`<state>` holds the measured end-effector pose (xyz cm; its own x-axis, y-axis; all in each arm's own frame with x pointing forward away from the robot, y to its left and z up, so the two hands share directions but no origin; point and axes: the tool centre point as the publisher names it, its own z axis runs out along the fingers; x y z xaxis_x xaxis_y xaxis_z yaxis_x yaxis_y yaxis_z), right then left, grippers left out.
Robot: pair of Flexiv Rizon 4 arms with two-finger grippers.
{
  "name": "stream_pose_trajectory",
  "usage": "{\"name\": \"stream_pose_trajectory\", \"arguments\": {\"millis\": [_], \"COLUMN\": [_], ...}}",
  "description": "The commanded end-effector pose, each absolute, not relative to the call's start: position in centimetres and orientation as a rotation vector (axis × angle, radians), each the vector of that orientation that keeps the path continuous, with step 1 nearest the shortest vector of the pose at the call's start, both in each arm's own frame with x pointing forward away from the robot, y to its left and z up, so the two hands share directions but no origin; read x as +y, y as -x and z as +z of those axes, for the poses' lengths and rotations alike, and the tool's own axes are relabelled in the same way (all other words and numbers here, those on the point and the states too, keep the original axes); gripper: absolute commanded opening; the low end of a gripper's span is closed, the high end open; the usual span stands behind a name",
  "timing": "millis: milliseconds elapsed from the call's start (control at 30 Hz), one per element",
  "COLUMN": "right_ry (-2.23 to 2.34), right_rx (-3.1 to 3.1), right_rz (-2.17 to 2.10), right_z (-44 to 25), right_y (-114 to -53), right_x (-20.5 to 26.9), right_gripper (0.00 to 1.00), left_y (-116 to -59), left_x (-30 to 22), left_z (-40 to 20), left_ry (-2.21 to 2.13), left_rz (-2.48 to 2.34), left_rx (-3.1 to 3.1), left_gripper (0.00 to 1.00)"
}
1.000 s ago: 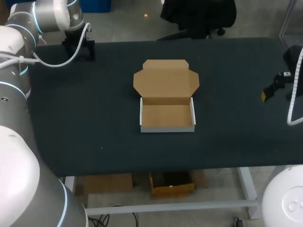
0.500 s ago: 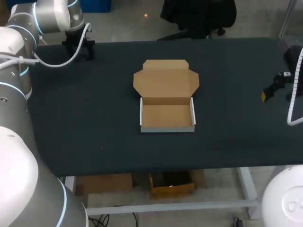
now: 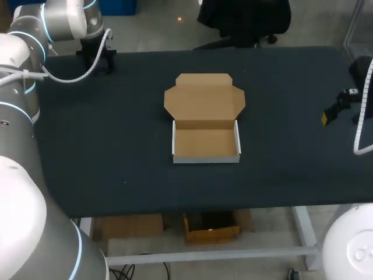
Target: Assemble the packaging by folding the flat box into shape, placing the metal phone stand inside, and closing the box properly
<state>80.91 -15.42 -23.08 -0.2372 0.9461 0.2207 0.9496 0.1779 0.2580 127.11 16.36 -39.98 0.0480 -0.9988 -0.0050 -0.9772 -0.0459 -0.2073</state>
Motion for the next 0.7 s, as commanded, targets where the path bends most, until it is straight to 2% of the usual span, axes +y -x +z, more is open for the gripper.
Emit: {"name": "stream_pose_trajectory", "arguments": {"millis": [33, 700], "right_ry": [1.930, 1.930], "right_rx": [-2.402, -2.402], "right_rz": [-0.535, -0.535], "right_z": [-22.9, -22.9], "right_y": [-80.9, -80.9], "right_x": [-15.5, -15.5], "right_gripper": [1.00, 1.00], "left_y": [-127.7, -123.4], "left_x": [16.5, 16.9], "left_z": [-40.3, -37.2], "left_ry": [2.247, 2.219], "left_rz": [-0.040, -0.096], "left_rx": [2.138, 2.141], "left_gripper": [0.00, 0.00]}}
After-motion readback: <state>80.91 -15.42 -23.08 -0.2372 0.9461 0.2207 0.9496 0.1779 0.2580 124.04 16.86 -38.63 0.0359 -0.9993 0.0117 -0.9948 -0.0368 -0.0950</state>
